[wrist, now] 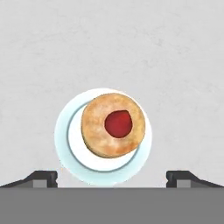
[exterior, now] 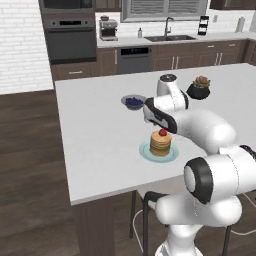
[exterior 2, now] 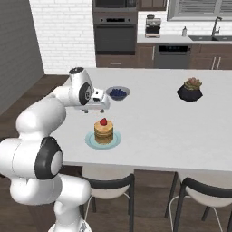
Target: Take the strawberry from the fridge and place it on top of the pancake, located on the dining counter.
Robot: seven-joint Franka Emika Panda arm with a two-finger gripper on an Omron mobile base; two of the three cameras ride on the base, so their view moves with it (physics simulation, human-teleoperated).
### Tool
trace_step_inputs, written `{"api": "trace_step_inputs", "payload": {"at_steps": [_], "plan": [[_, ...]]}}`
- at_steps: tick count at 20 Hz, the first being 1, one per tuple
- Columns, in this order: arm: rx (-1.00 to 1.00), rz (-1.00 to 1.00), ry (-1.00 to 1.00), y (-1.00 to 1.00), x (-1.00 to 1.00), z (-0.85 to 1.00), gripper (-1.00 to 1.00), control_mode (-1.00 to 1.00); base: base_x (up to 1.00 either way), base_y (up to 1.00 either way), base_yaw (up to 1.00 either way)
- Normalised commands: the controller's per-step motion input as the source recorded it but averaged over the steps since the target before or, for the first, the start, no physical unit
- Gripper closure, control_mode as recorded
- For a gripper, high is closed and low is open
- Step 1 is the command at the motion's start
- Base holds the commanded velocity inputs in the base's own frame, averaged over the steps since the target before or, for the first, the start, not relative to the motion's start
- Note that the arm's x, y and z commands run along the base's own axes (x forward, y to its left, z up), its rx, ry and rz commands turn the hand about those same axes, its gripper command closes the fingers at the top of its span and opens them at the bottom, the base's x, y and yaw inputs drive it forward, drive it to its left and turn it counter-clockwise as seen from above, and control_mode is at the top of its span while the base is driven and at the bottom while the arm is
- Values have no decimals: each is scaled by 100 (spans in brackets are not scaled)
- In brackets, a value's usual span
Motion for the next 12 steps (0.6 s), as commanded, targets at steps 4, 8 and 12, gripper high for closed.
{"api": "trace_step_inputs", "payload": {"at_steps": [4, 8, 12], "plan": [[8, 0, 1, 56, -100, 46, -100, -100, 0, 0, 0], [2, 0, 10, 47, -100, 12, -100, -100, 0, 0, 0], [-1, 0, 9, 12, -92, -7, -100, -100, 0, 0, 0]]}}
